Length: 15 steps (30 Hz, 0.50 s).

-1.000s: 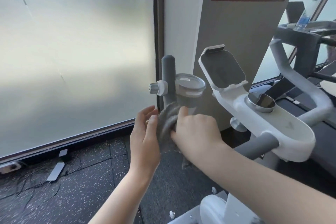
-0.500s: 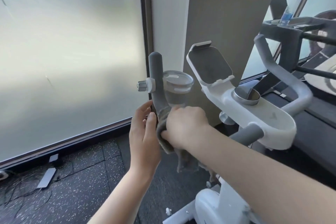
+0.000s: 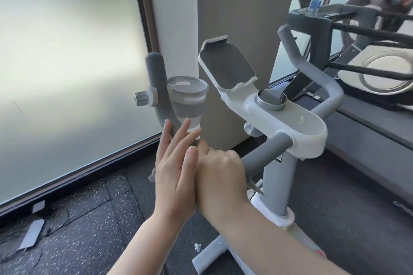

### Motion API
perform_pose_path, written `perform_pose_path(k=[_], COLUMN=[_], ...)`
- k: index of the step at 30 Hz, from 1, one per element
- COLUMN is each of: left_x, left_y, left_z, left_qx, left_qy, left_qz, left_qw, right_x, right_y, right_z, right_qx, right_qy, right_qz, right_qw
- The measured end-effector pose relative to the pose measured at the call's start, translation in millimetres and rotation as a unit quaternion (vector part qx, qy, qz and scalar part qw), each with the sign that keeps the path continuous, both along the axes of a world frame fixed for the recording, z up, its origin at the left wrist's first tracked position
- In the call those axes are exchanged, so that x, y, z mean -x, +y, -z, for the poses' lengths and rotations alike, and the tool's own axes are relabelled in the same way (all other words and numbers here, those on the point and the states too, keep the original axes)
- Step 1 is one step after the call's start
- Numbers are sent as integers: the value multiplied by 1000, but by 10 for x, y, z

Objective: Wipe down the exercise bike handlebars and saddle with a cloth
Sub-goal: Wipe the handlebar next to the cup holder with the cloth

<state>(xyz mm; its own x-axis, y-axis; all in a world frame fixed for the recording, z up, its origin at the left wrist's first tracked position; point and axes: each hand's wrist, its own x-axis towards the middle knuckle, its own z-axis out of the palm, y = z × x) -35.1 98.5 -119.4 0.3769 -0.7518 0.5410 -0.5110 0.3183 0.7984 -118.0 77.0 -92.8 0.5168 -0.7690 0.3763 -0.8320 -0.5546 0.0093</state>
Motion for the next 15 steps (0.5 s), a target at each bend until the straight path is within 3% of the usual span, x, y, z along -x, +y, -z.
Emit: perform_pose_path(k=[2,5,7,11,12,15], left_x=[3,18,47,164,189,238], left_y=[18,32,11,-25,-36,-70], left_z=[-36,-90,-112,-79,-67,-67], left_qx=[-4,-14,-21,-25,-27,-38], left_qy=[-55,-126,-138,-179,-187,-210], left_qz=[12,25,12,-24,-30,-44], left_qw=[998,992,990,983,981,976], right_x=[191,862,1158,931,854,972], right_y=[-93,-417,-701,-554,-452,-476], right_z=[203,307,214,223,243,215], right_qx=[60,98,71,45,50,32], right_qy=[-94,-159,-204,-260,-239,-172], right_qz=[-49,-235,-210,-43,-42,-181], right_qw=[993,954,954,964,969,968])
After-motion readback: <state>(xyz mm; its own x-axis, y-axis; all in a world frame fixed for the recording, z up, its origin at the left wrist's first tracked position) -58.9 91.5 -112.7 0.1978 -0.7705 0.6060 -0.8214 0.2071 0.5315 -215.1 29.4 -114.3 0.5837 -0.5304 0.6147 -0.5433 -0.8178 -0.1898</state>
